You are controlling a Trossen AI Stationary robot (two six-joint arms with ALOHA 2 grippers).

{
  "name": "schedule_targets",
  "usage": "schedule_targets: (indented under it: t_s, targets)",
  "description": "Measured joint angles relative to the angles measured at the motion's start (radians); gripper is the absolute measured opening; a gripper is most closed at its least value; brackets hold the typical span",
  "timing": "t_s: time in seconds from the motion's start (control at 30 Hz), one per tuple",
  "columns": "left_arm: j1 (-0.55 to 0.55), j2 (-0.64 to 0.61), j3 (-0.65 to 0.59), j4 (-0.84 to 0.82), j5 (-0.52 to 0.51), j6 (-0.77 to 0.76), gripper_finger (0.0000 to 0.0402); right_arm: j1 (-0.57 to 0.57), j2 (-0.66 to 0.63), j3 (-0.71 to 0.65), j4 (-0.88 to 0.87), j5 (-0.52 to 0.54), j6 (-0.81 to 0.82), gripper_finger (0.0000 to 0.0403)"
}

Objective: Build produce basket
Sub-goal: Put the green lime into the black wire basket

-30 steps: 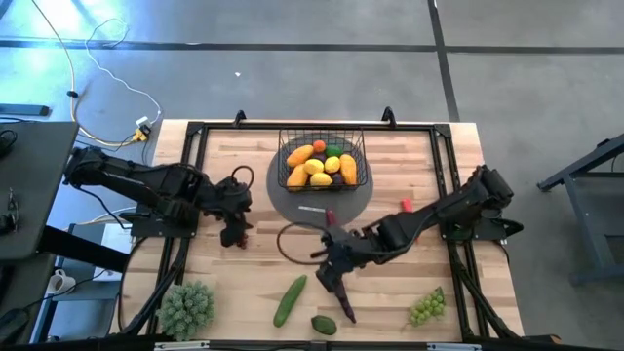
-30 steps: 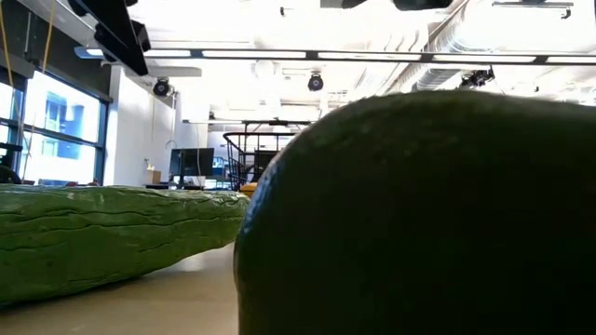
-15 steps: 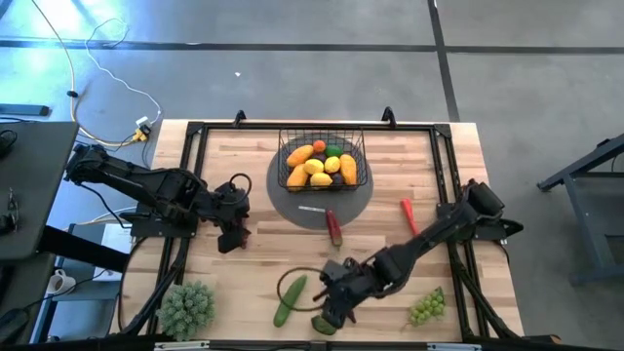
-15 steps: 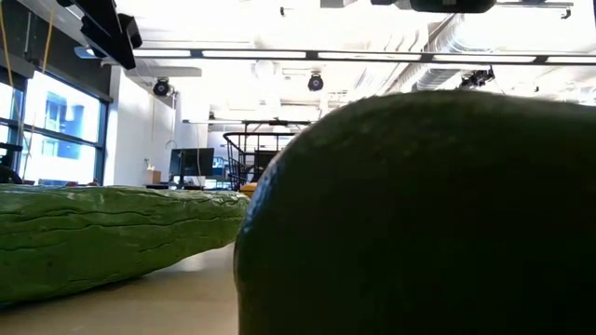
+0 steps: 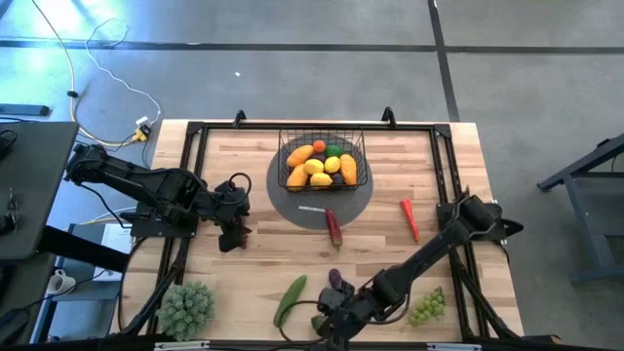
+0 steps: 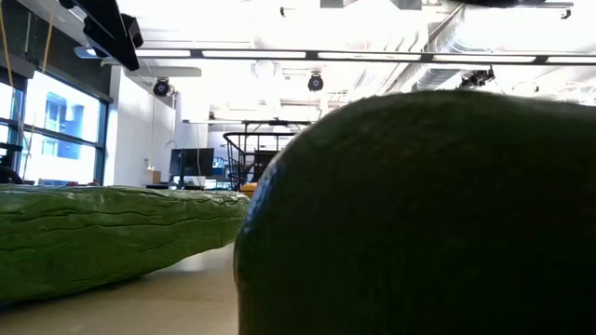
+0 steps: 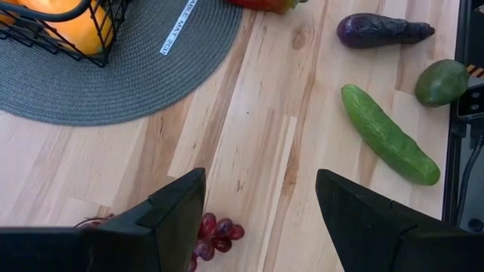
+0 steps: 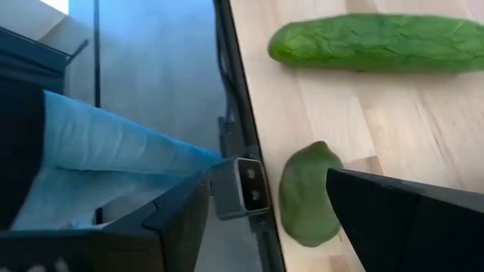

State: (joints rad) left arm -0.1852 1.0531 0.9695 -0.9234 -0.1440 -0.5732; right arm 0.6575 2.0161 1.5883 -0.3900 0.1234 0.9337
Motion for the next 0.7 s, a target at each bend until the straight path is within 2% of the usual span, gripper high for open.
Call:
schedule_targets:
  t_s: [0.43, 0.7]
  targets:
    - [0.000, 0.000, 0.000, 0.000, -0.001, 0.000, 0.0243, 0.000, 0.067, 0.000, 0.005, -0.012, 0.011, 0.0248]
    - [0.000, 0.000, 0.000, 0.000, -0.001, 0.000, 0.0243, 0.000, 0.068, 0.000, -0.057, -0.019, 0.034, 0.0248]
